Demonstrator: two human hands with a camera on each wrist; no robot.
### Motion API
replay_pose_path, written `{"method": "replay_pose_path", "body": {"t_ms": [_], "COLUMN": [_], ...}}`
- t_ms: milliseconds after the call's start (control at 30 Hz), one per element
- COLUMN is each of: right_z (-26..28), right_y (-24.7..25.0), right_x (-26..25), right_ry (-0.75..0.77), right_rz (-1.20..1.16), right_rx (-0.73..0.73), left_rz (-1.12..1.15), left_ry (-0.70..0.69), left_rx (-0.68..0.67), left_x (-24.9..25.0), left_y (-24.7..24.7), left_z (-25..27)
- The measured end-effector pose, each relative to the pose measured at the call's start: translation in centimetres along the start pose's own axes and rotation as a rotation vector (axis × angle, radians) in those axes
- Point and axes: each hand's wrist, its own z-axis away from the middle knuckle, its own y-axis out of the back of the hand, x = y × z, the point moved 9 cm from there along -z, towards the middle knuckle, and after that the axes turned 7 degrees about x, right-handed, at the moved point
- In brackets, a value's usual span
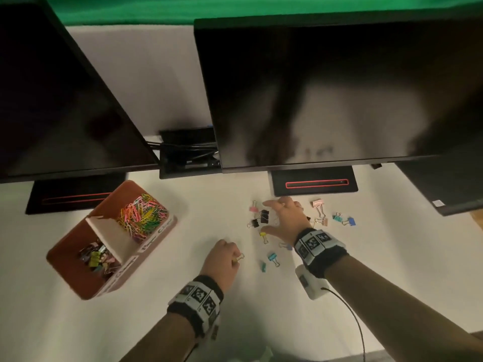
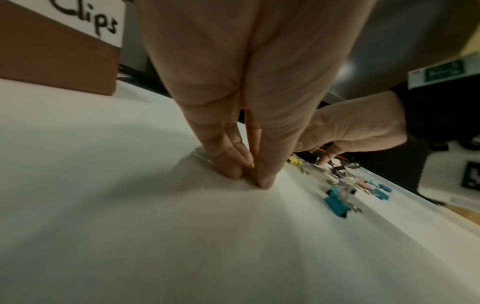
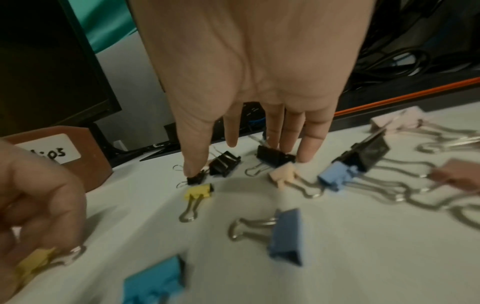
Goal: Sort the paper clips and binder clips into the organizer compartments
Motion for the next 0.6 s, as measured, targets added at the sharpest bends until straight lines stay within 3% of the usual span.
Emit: {"method": "replay_pose_path", "body": {"t_ms": [167, 333, 600], "right_z": [-0.3, -0.5, -0.2], "right_y": [-0.8, -1.1, -0.4], "right_x": [-2.4, -2.1, -1.4], "right_ry": [0.098, 0.109, 0.161], "right_rz": [-0.045, -0.127, -0.167], "right_rx": [0.041, 0.006, 0.017], "left_rz": [0.041, 0.237, 0.136], "left_ry": [0.015, -0.036, -0.118], "left_rx": [0.038, 0.094, -0.117], "left_x": [-0.6, 1.8, 5.2], "left_y": [2.0, 4.0, 1.1], "left_z": [-1.4, -3.9, -6.4]}}
